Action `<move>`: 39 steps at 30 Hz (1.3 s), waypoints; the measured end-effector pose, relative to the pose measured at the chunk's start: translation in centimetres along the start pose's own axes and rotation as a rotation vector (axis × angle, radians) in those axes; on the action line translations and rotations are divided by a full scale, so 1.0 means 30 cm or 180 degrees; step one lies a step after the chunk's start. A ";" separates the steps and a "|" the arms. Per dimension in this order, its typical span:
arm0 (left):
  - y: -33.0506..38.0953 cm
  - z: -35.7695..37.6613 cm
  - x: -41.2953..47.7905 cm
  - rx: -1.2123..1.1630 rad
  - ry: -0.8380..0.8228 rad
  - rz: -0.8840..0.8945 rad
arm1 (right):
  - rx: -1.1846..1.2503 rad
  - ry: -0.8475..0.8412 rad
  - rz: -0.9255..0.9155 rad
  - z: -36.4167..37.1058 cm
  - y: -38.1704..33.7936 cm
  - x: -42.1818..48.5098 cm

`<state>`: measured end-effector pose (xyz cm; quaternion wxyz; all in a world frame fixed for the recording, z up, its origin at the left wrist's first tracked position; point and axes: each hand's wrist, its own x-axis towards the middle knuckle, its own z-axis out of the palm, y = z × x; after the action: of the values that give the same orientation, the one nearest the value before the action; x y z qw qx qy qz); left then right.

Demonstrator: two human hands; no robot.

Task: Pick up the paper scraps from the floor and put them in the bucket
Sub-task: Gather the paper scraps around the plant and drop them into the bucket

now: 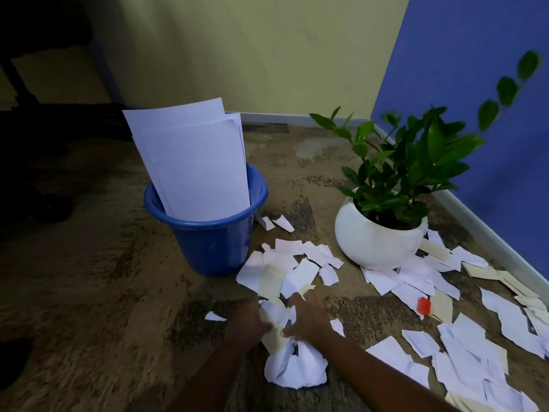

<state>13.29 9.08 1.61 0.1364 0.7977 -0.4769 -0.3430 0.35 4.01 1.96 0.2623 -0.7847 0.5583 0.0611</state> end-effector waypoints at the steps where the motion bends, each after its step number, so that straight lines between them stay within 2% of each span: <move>1: 0.002 0.007 -0.002 0.0029 0.0069 -0.0035 | -0.0016 0.0030 -0.0033 0.000 0.003 0.001; 4: 0.010 0.011 -0.005 -0.0110 0.0196 -0.0097 | 0.0041 0.0174 -0.0186 -0.016 0.021 0.013; 8: 0.025 -0.021 0.009 -0.0515 0.0107 -0.0187 | 0.1194 0.0350 -0.0205 -0.103 0.081 0.009; 11: 0.043 -0.052 0.009 -0.0924 -0.0012 -0.0406 | 0.1410 0.0522 -0.0095 -0.186 0.141 0.007; 15: 0.051 -0.082 -0.011 -0.1767 -0.0535 -0.0760 | 0.1166 -0.0193 0.0000 -0.236 0.228 -0.025; 17: 0.050 -0.088 -0.020 -0.1726 -0.0874 -0.0820 | 0.0836 -0.0551 0.0002 -0.201 0.263 -0.053; 19: 0.054 -0.087 -0.018 -0.1652 -0.1002 -0.0826 | 0.0573 -0.0675 0.0079 -0.139 0.282 -0.074; 24: 0.072 -0.076 0.008 -0.1393 -0.0648 -0.0769 | 0.0269 -0.0515 0.0252 -0.070 0.253 -0.072; 28: 0.058 -0.033 -0.001 -0.0619 -0.0373 -0.0469 | -0.0171 -0.0468 0.0337 -0.076 0.220 -0.062; 31: 0.058 0.013 -0.024 -0.0240 -0.0179 -0.0347 | -0.0010 -0.0461 0.0334 -0.084 0.204 -0.046; 34: 0.070 0.048 -0.021 -0.0310 -0.0028 -0.0444 | 0.0379 -0.0323 0.0327 -0.102 0.187 -0.027; 39: 0.106 0.069 -0.015 -0.0424 0.0135 -0.0159 | 0.1041 0.0324 -0.0036 -0.179 0.154 0.005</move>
<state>9.61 8.06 2.02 0.1907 0.8056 -0.4299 -0.3603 -4.85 0.21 4.92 0.3582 -0.7368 0.5689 -0.0717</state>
